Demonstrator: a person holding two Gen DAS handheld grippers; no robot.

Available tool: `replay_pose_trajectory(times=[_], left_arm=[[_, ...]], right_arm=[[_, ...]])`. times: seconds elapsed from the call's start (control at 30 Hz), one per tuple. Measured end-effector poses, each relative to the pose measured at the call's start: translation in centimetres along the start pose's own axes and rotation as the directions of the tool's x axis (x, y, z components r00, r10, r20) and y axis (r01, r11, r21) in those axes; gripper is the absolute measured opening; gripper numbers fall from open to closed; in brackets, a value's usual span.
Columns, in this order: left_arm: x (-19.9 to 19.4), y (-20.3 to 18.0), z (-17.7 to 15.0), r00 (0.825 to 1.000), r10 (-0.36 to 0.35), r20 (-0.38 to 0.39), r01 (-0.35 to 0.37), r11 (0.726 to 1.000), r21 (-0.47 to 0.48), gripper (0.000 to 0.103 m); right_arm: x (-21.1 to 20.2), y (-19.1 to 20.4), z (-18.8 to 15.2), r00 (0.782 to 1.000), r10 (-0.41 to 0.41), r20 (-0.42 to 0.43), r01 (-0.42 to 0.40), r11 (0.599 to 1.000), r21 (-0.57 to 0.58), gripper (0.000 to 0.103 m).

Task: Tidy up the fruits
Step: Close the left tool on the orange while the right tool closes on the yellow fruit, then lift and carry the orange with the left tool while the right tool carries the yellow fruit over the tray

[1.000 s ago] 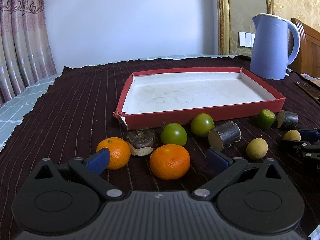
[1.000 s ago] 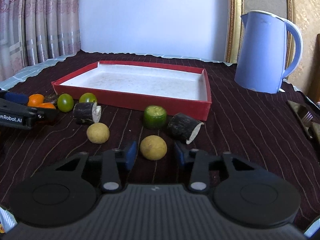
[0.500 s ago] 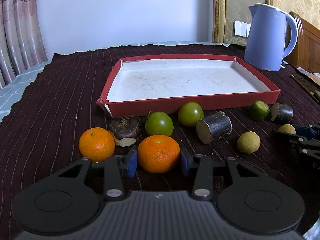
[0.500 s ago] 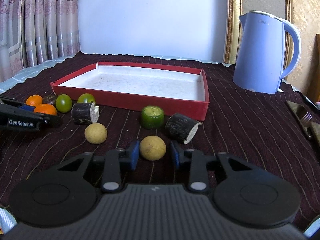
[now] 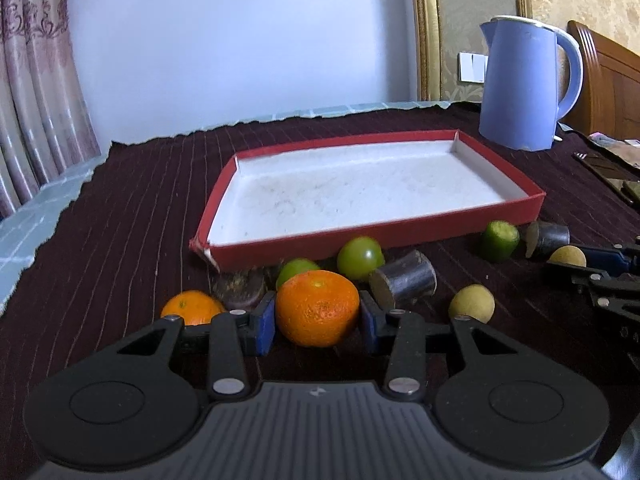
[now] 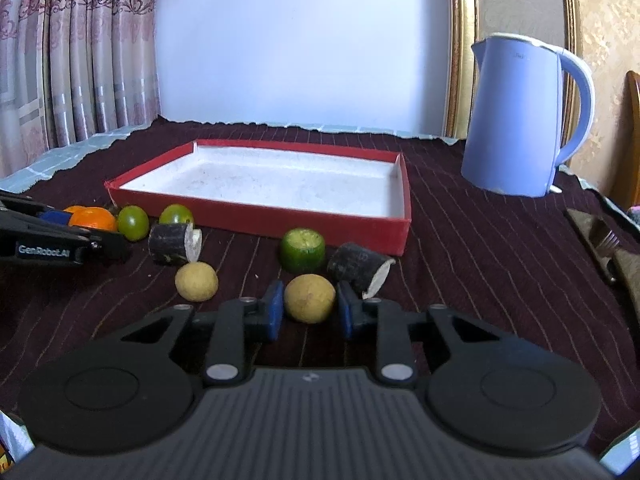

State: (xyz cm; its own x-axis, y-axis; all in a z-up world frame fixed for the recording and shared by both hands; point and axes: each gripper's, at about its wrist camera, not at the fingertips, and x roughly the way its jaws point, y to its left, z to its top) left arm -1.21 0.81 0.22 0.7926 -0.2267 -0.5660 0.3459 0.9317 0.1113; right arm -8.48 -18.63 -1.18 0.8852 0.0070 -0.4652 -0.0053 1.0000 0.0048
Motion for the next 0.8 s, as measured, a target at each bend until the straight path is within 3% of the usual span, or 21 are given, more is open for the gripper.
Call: replay_pose_trajectory(times=[0.4,0.8], left_arm=[[1.7,-1.3,2.9,0.998,0.069,0.0,-0.069,0.997,-0.015,0.041],[4.0,-1.6,5.3,0.99,0.14,-0.018,-0.14,0.99,-0.019,0.041]], right_arm=[[0.4,1.0,3.1,0.997,0.02,0.068,-0.018,1.0,-0.022,0.026],[2.0,0.7,6.1,0.994,-0.018,0.104,0.022,0.999,-0.034,0.027]])
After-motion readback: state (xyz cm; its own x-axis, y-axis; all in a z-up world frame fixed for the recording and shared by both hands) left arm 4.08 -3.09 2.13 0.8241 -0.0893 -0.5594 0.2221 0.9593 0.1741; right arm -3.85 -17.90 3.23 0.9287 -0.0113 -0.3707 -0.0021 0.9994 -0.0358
